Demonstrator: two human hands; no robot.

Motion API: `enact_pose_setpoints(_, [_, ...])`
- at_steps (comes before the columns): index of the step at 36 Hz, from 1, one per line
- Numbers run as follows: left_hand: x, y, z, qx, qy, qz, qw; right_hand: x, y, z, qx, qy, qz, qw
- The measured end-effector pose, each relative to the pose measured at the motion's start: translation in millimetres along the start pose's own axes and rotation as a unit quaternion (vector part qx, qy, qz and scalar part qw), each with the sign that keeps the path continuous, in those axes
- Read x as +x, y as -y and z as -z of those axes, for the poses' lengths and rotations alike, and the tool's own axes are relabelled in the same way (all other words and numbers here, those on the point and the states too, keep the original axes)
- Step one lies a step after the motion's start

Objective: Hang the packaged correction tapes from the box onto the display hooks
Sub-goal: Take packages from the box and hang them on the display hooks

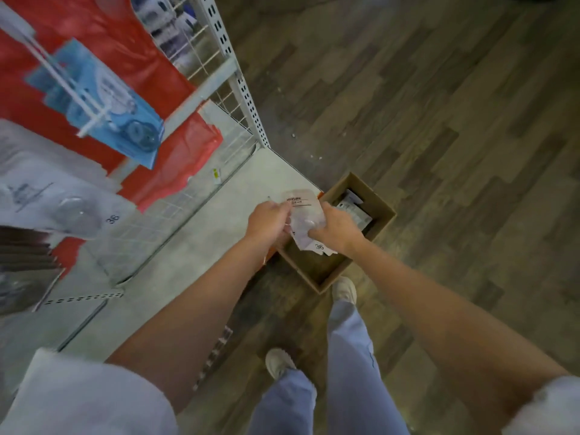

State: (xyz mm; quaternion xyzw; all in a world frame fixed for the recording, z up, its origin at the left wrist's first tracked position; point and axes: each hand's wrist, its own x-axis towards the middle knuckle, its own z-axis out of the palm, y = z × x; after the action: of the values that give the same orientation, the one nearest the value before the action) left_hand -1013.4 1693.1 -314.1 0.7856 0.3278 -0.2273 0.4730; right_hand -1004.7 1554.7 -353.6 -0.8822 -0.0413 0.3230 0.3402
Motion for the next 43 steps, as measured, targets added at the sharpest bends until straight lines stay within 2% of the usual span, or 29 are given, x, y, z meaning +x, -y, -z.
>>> enact_pose_setpoints(6, [-46.2,4.9,55.2,0.054,-0.046,-0.064,0.995,-40.8,49.8,12.0,0.077,0.002,0.019,0.997])
enact_pose_setpoints(9, [-68.9,2.7,79.3,0.013,-0.059,-0.086,0.994,-60.9,79.9,27.7,0.09,0.037,0.034,0.995])
enact_pose_setpoints(13, [-96.0,-2.3,109.2,-0.037,-0.031,-0.129,0.99,-87.3,122.5,46.1,0.102,0.033,0.071,0.992])
enact_pose_setpoints(20, [-140.8,-14.6,170.7,-0.037,-0.015,-0.243,0.969,-132.4,187.8,65.3,0.168,0.022,0.14,0.976])
enact_pose_setpoints(24, [-167.9,-13.2,209.0,-0.007,-0.018,-0.254,0.967,-152.0,222.8,73.0,0.188,-0.007,0.159,0.969])
enact_pose_setpoints(29, [-195.6,-4.1,240.2,-0.065,-0.005,-0.282,0.957,-176.1,270.5,73.0,0.191,-0.033,0.197,0.961])
enact_pose_setpoints(34, [-214.7,9.6,267.5,-0.117,-0.059,-0.304,0.944,-196.0,310.6,56.7,0.192,-0.064,0.233,0.951])
enact_pose_setpoints(38, [-229.8,27.4,285.1,-0.168,-0.096,-0.302,0.933,-205.9,334.2,35.3,0.145,-0.093,0.24,0.955])
enact_pose_setpoints(43, [-242.0,55.0,295.4,-0.212,-0.157,-0.287,0.921,-196.4,340.8,7.2,0.137,-0.076,0.23,0.96])
